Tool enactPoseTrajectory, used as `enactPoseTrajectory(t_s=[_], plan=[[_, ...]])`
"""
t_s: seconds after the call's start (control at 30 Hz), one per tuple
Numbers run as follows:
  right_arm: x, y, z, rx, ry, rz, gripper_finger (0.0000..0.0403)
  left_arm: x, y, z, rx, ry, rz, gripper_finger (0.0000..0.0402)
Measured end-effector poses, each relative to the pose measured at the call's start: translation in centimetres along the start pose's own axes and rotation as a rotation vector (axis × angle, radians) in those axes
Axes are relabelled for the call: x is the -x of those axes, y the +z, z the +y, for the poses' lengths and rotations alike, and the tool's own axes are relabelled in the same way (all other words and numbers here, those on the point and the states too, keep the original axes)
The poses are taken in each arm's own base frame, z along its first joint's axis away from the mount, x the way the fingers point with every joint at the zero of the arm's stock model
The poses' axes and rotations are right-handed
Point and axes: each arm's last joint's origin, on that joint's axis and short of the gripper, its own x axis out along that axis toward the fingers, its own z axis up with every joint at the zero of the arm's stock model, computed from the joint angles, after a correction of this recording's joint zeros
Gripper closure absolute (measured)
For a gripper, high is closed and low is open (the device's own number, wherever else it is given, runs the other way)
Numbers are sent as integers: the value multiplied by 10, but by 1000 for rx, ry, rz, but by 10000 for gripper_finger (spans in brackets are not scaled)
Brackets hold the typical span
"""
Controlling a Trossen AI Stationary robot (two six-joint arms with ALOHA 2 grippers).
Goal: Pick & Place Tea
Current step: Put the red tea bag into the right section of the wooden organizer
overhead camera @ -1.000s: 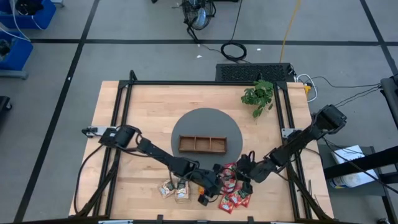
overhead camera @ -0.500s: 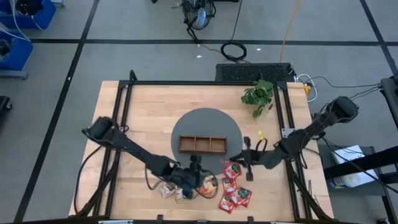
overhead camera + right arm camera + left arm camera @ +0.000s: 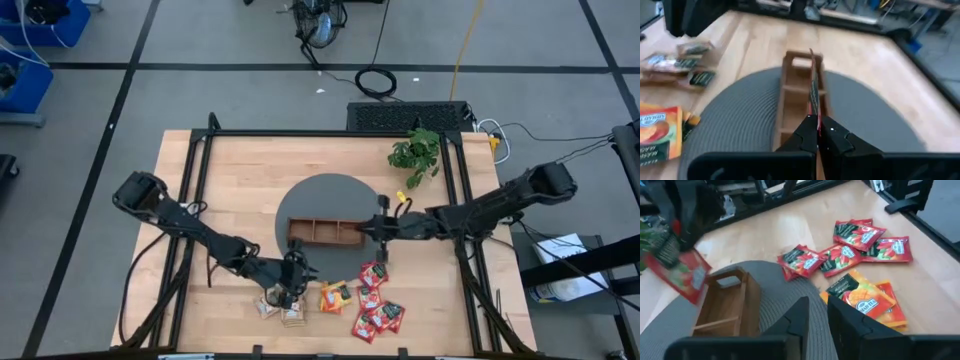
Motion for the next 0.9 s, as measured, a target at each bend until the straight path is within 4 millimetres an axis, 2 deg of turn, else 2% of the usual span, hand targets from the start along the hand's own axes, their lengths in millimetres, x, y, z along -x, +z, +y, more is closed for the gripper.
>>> enactPoseTrajectory(t_s=[0.17,0.6,0.73,0.9], plan=[[-18,-17,-2,-10,-7,76,403,1,-1,-2,-16,-7,6,357],[-18,-18,-5,-48,-19,103,403,0,-3,0,-23,-3,30,397],[-12,-13,-7,-55,-19,93,403,0,-4,-1,-23,-4,33,394],[-6,-7,-9,-57,-18,194,403,0,-4,-1,-25,-3,34,370]])
